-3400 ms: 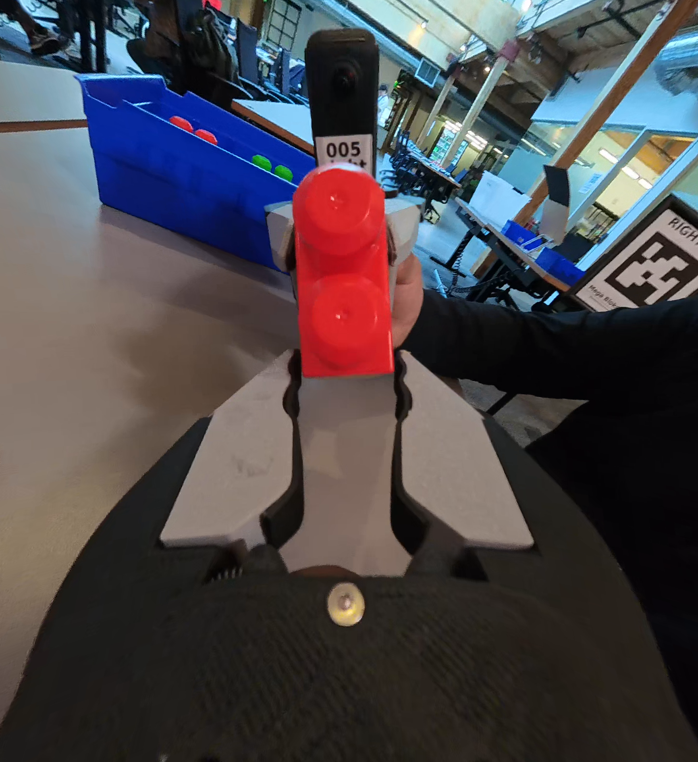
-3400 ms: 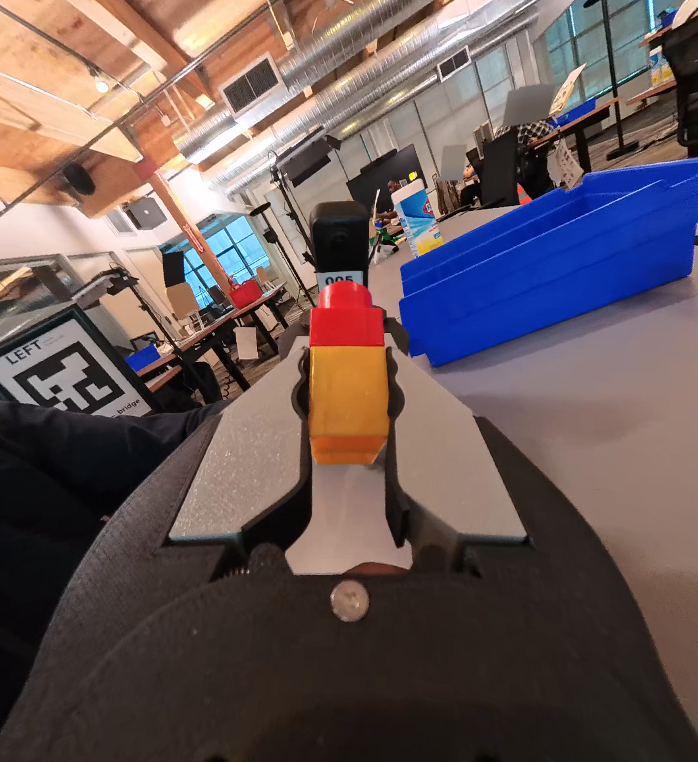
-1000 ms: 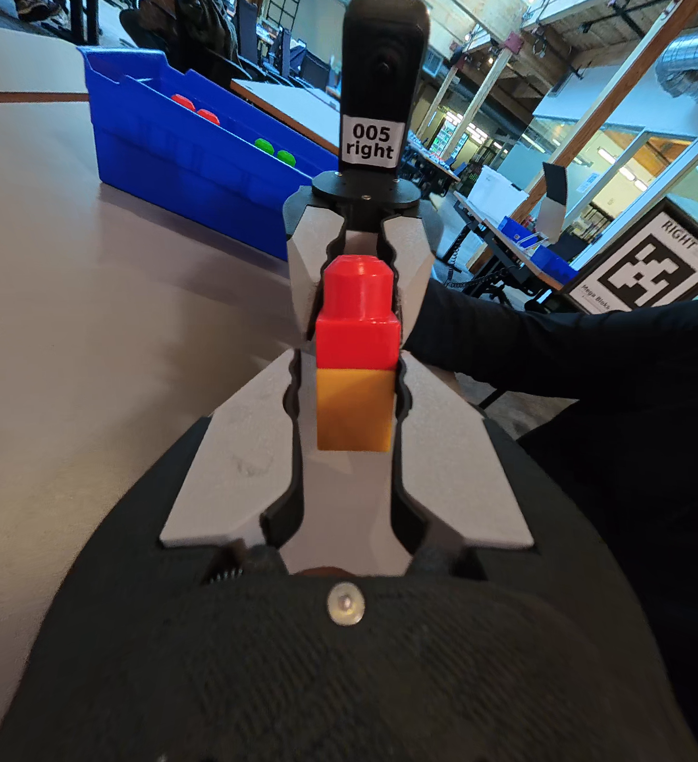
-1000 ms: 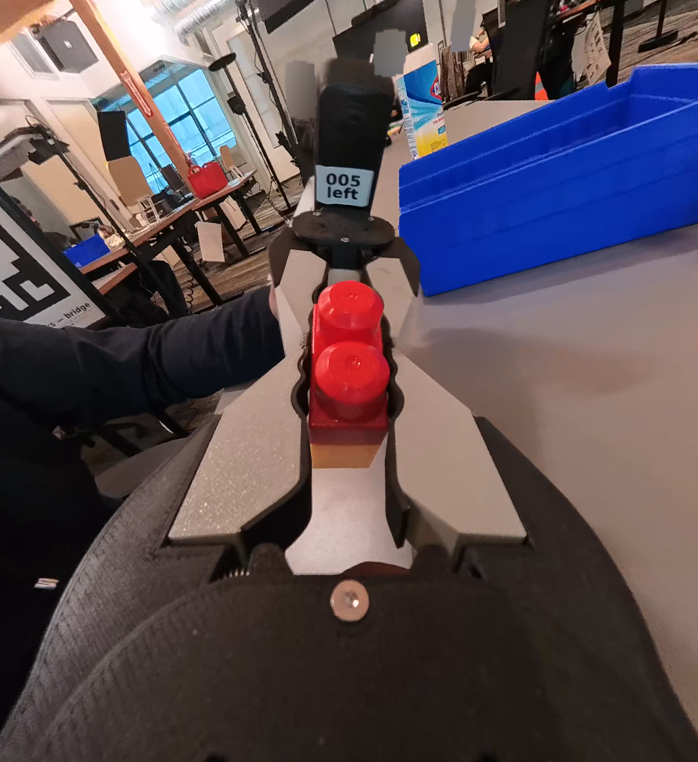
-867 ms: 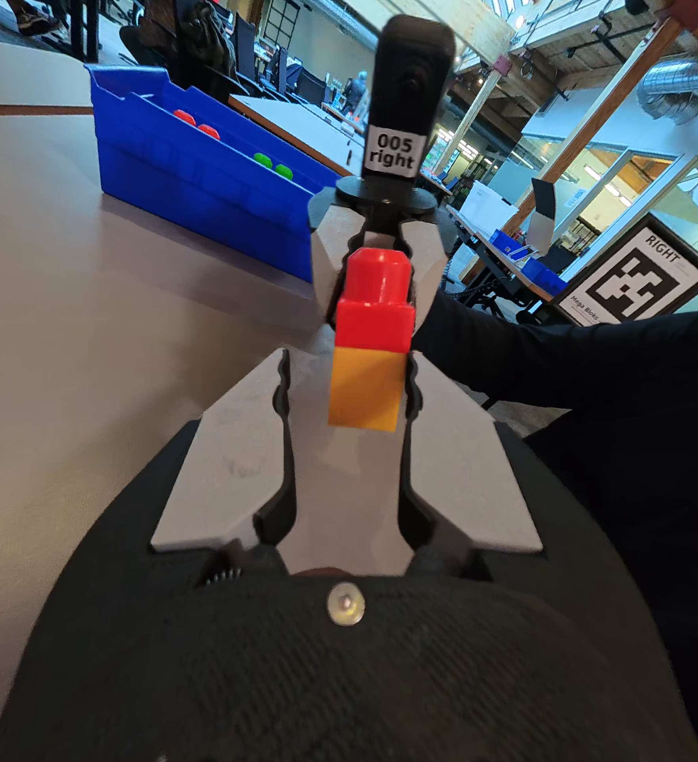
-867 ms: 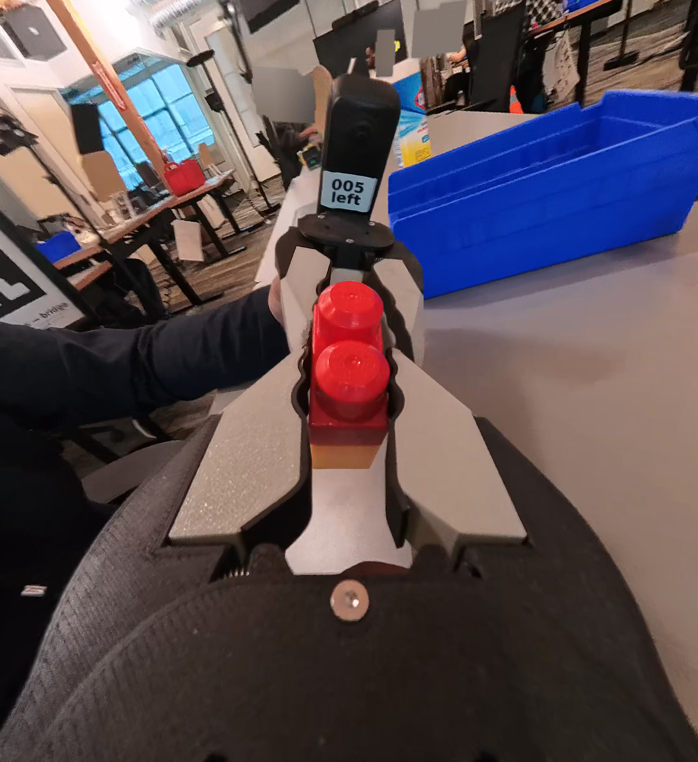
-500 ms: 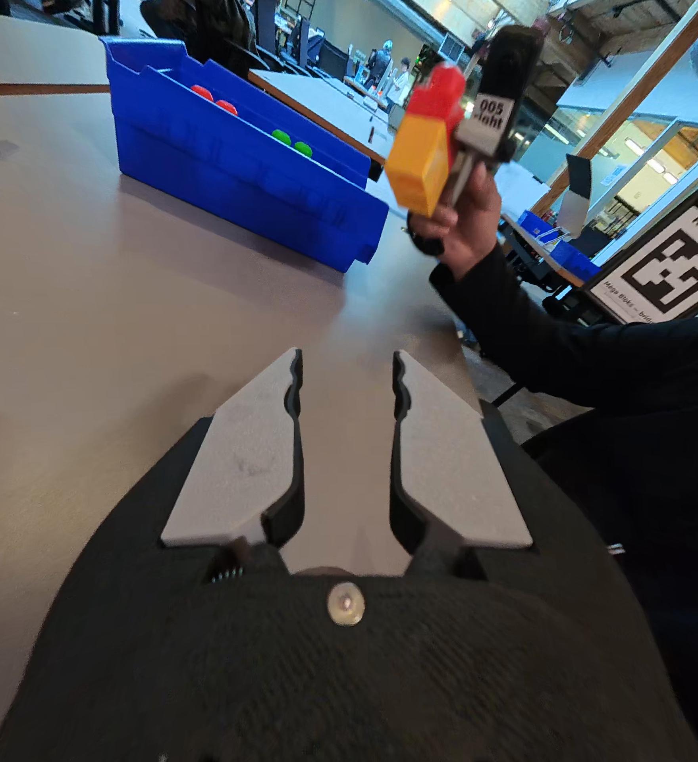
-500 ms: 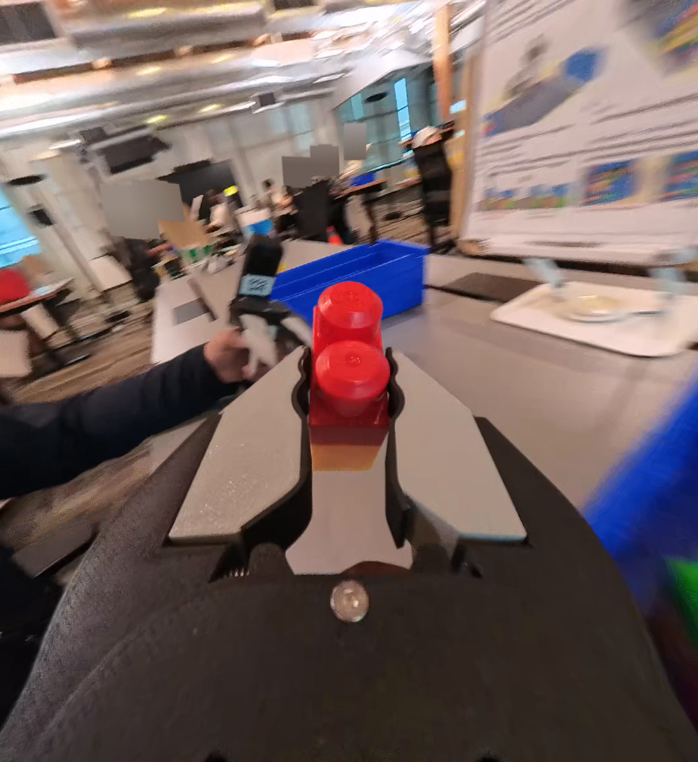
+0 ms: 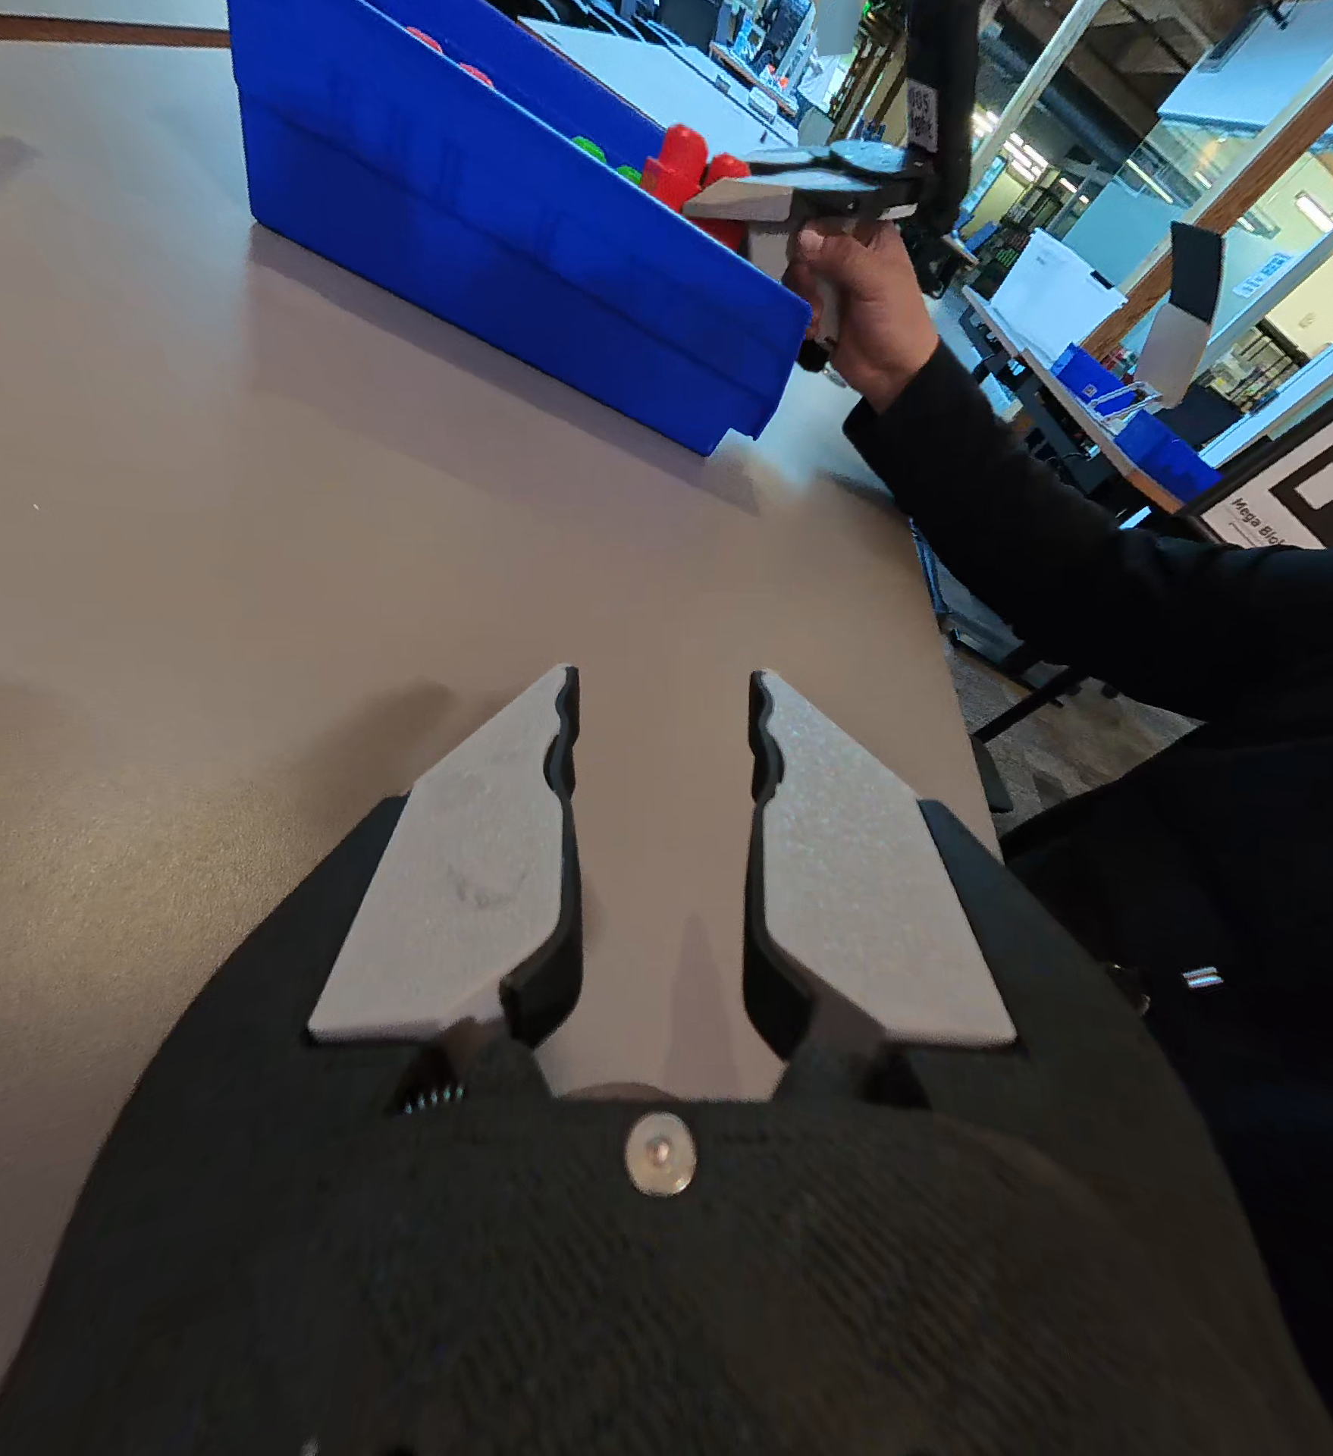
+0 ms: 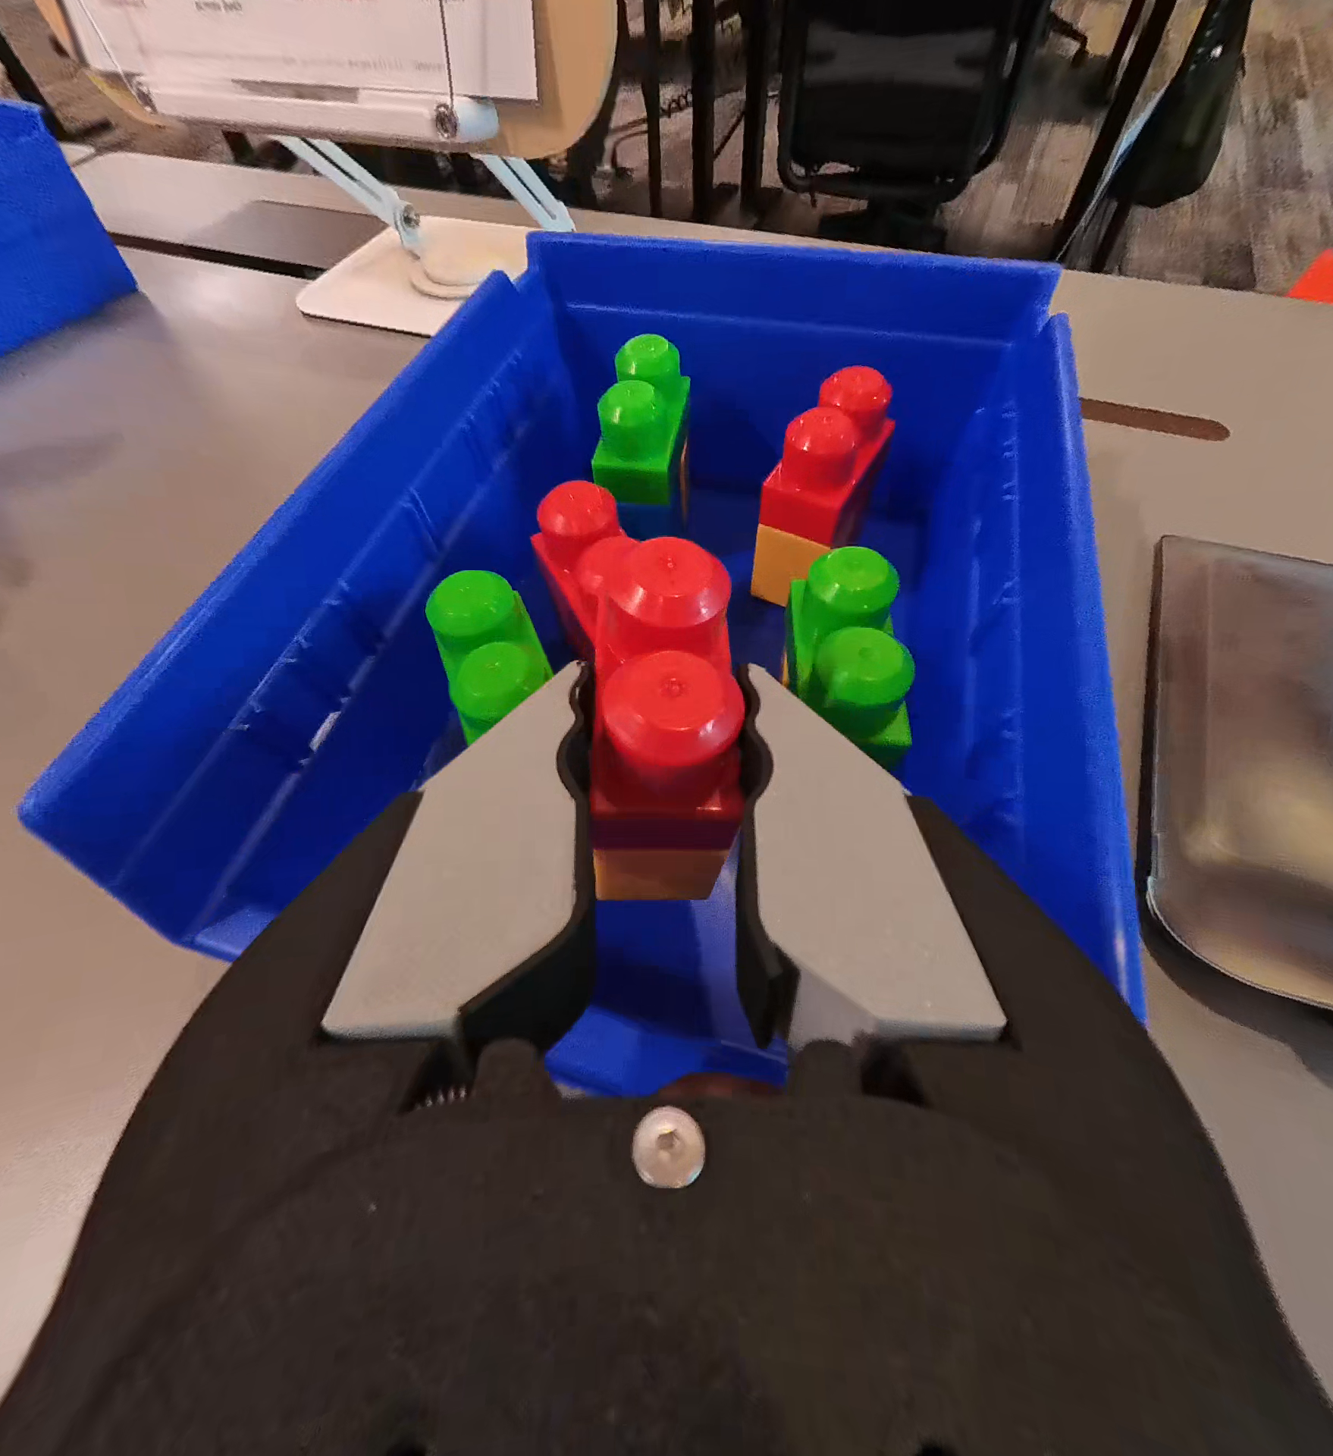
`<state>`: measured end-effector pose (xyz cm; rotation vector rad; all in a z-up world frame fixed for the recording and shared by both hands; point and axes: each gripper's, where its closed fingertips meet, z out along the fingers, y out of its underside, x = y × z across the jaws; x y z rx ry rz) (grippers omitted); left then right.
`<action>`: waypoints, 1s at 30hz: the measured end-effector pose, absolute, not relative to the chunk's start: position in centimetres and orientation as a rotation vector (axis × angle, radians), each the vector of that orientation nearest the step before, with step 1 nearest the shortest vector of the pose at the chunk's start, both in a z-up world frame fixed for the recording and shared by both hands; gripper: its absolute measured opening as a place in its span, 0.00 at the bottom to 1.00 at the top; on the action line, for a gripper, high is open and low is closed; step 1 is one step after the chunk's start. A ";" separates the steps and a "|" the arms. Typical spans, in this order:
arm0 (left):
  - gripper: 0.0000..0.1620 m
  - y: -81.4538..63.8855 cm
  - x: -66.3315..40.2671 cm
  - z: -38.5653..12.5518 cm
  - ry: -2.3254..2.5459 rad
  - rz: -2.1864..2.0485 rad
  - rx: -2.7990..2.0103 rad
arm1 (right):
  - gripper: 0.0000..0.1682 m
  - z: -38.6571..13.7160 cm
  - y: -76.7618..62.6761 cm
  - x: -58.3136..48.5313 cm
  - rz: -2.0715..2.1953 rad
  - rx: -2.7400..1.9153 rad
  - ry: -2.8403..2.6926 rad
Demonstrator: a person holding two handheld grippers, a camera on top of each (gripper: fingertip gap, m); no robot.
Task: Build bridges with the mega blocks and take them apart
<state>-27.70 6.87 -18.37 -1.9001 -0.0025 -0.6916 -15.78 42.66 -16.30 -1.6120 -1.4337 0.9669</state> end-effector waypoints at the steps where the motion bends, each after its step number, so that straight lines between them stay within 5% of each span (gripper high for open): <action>1: 0.25 6.9 -27.8 -18.4 -0.008 -0.691 -1.900 | 0.20 -16.6 42.6 -16.0 0.970 -1.612 -1.437; 7: 0.25 6.8 -28.0 -18.0 -0.023 -0.698 -1.877 | 0.20 -19.1 42.6 -16.1 0.928 -1.666 -1.470; 21: 0.25 6.7 -27.0 -17.7 0.019 -0.710 -1.880 | 0.25 -13.4 46.2 -14.9 0.898 -1.701 -1.365; 30: 0.25 6.7 -27.1 -17.9 0.011 -0.714 -1.886 | 0.25 -18.5 48.8 -18.0 0.424 -1.907 -1.591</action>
